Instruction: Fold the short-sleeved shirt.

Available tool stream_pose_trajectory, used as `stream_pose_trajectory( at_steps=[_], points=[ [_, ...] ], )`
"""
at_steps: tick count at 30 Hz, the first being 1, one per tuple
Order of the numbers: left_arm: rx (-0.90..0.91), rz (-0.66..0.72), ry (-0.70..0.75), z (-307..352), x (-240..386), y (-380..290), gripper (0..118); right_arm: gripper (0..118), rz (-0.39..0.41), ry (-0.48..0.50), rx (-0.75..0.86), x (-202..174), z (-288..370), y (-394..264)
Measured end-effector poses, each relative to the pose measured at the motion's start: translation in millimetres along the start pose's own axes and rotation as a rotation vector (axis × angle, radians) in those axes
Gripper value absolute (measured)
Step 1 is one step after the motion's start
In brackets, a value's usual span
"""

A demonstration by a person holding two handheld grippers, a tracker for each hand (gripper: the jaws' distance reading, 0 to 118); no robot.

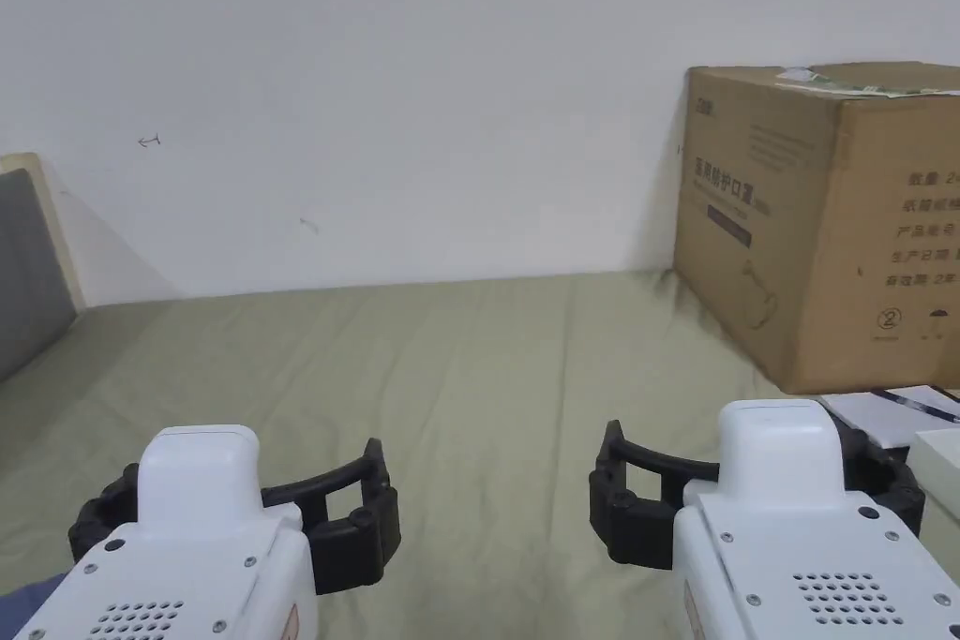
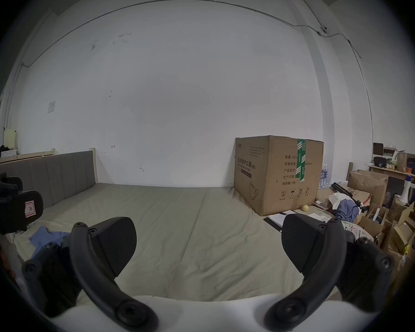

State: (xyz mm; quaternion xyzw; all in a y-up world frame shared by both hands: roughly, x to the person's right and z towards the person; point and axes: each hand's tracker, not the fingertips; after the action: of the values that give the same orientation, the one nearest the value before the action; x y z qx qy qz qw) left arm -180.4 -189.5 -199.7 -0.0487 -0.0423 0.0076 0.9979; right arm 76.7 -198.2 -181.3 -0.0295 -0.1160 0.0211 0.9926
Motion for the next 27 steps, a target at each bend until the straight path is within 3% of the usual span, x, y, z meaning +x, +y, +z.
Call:
stream_pose_trajectory(
  at_steps=[19, 21, 22, 25, 27],
  points=[
    [0.008, 0.033, -0.018, 1, 0, 4, 117, 118, 0.022, -0.006, 0.010, -4, 0, 3],
    [0.007, 0.139, -0.064, 2, -6, 4, 118, 118, 0.105, -0.038, 0.035, -11, 1, 7],
    [0.007, 0.223, -0.088, 1, -11, 3, 118, 118, 0.192, -0.058, 0.059, -18, 2, 8],
    [0.002, 0.591, -0.139, -5, -33, -12, 118, 118, 0.557, -0.149, 0.146, -48, 7, 1],
    [-0.004, 0.879, -0.174, -10, -49, -34, 118, 118, 0.849, -0.168, 0.212, -70, 10, -14]
  ],
)
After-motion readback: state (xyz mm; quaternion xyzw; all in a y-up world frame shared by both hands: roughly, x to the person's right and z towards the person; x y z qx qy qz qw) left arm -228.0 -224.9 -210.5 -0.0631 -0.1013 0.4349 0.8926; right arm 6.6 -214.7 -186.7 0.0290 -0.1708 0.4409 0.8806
